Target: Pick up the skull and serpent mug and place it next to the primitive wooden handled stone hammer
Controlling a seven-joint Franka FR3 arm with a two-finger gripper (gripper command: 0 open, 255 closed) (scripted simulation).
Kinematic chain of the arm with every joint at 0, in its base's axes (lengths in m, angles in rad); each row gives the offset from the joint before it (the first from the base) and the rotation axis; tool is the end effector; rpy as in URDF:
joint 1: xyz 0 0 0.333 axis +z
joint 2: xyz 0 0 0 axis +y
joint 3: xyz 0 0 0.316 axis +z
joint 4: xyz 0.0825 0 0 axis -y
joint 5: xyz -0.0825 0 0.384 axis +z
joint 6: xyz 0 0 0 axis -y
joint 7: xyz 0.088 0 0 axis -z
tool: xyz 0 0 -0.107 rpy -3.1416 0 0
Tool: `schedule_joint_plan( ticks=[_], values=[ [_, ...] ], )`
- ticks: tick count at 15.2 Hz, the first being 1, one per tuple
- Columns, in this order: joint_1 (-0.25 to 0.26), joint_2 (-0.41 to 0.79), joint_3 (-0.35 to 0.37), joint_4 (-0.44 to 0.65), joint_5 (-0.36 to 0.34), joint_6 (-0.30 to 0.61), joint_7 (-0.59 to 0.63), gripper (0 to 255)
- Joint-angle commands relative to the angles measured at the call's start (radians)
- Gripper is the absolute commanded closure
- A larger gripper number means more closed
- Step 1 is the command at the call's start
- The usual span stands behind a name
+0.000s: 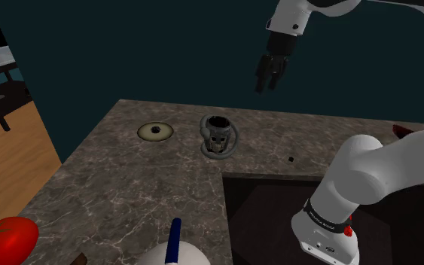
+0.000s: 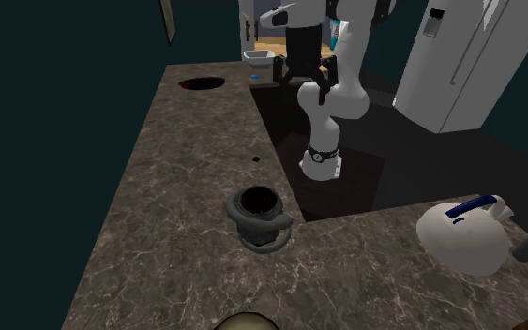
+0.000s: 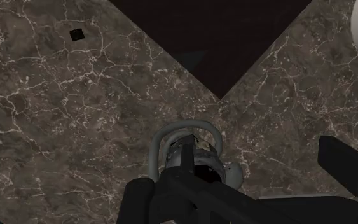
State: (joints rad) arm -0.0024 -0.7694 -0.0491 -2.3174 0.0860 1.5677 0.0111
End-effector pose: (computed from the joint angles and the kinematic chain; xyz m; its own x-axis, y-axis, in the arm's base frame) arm 0.3115 -0.0118 0.6037 0.9986 -0.0491 0.0178 -0.0466 -0.9917 -0.1200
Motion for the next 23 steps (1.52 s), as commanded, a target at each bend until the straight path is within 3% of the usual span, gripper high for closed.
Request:
schedule_joint_plan(
  ticks=[1,16,19,23],
  values=[
    [0.0,0.0,0.0,0.0,0.0,0.0,0.0,0],
    [0.11,0.451,0.005,-0.02,-0.169,0.449,-0.388,0],
    [0.124,0.555,0.014,0.002,-0.208,0.531,-0.446,0],
    [0.124,0.589,0.014,-0.018,-0.218,0.585,-0.453,0]
  ],
)
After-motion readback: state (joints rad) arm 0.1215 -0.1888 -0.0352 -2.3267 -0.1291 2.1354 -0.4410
